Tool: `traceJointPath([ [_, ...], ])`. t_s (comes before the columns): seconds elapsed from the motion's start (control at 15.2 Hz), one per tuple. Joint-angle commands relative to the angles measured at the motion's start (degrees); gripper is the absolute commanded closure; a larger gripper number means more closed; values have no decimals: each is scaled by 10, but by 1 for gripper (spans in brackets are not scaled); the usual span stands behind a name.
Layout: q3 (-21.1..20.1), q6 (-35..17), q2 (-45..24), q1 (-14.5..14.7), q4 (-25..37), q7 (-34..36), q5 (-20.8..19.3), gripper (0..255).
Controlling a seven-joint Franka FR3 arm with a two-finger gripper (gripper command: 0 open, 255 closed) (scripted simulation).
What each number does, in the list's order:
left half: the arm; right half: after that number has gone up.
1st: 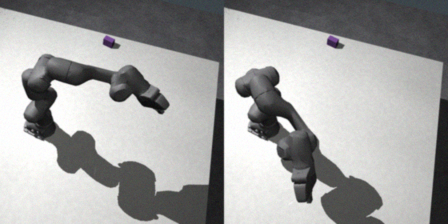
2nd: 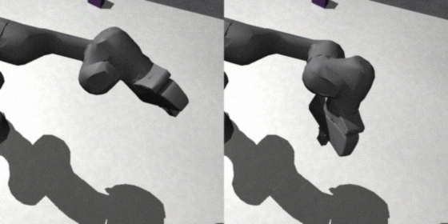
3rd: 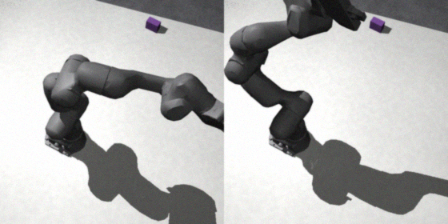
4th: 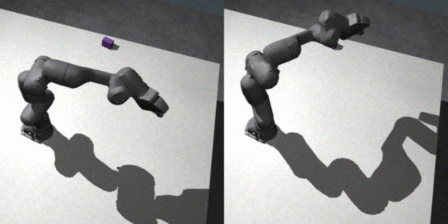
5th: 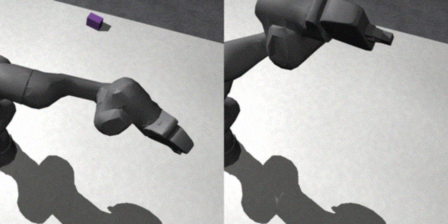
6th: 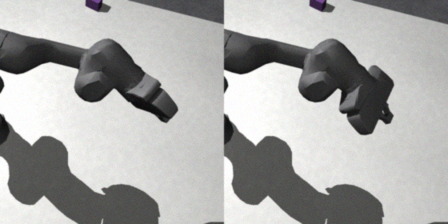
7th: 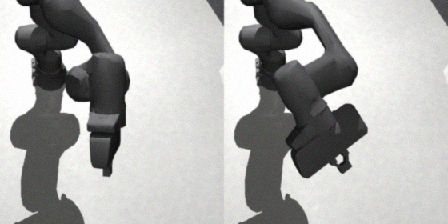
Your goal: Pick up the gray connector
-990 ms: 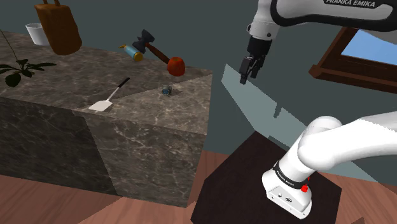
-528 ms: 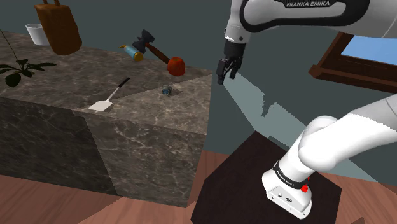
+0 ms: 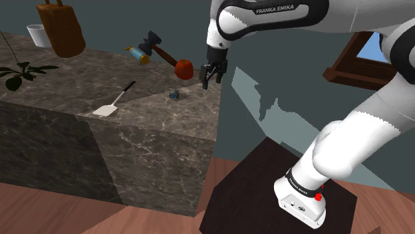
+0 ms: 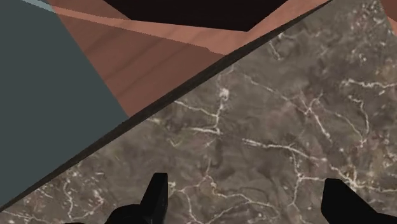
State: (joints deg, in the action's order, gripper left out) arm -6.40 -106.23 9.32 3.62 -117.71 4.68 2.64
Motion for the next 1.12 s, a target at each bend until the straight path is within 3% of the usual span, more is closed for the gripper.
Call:
traceJointPath([
  [0.0, -6, -9, -43, 3, 37, 8, -4, 0],
  [0.73, -28, -13, -286, 39, 287, 55, -46, 0],
  [1.06, -27, -41, -298, 40, 271, 57, -48, 0],
])
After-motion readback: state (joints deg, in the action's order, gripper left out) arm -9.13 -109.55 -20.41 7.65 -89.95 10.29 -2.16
